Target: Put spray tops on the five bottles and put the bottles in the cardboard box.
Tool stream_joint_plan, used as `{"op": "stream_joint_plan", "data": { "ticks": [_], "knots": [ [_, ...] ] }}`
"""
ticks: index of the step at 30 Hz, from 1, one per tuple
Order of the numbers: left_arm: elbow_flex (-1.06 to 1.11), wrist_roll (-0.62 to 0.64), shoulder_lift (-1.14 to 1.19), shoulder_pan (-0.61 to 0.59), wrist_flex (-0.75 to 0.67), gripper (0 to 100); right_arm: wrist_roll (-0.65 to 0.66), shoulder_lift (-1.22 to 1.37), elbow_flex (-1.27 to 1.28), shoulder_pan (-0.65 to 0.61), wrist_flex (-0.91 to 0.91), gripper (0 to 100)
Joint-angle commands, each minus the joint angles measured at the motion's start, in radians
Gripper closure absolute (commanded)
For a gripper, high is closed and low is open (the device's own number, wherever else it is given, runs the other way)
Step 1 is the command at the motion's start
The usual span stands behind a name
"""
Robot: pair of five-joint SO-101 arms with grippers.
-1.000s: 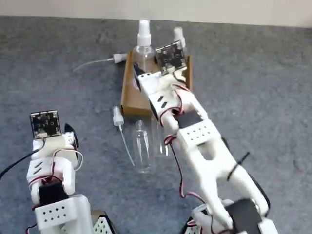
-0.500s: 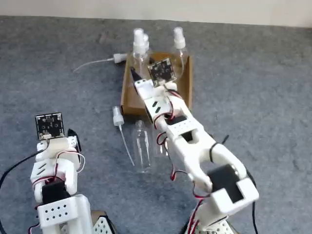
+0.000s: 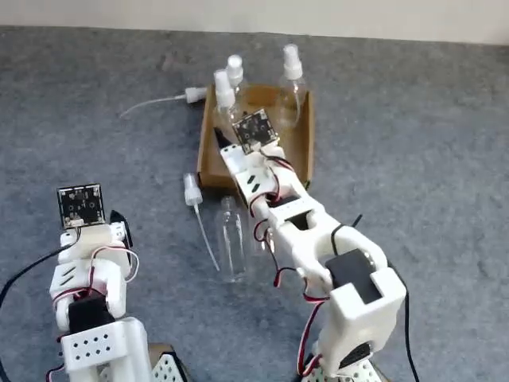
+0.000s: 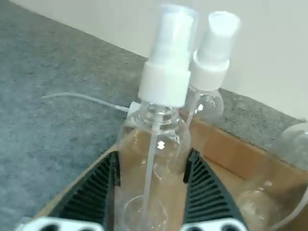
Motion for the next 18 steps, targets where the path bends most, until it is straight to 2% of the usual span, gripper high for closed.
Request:
{"op": "stream_joint_plan", "data": {
  "ticks": [1, 10, 16, 18],
  "knots": [
    [-0.005, -0.009, -0.007, -0.012, -0.021, 92, 0.012, -0.002, -0.048, 0.01, -0.027, 99.5],
    [-0.005, -0.009, -0.007, -0.012, -0.021, 92, 0.012, 0.008, -0.05, 0.01, -0.022, 98.8],
    [0.005, -0.009, -0.007, -0.012, -0.028, 92, 0.012, 0.004, -0.05, 0.008, -0.021, 86.2],
    [0.005, -0.011, -0.007, -0.012, -0.028, 92, 0.017, 0.004, -0.045, 0.007, -0.021, 85.3]
  ]
}}
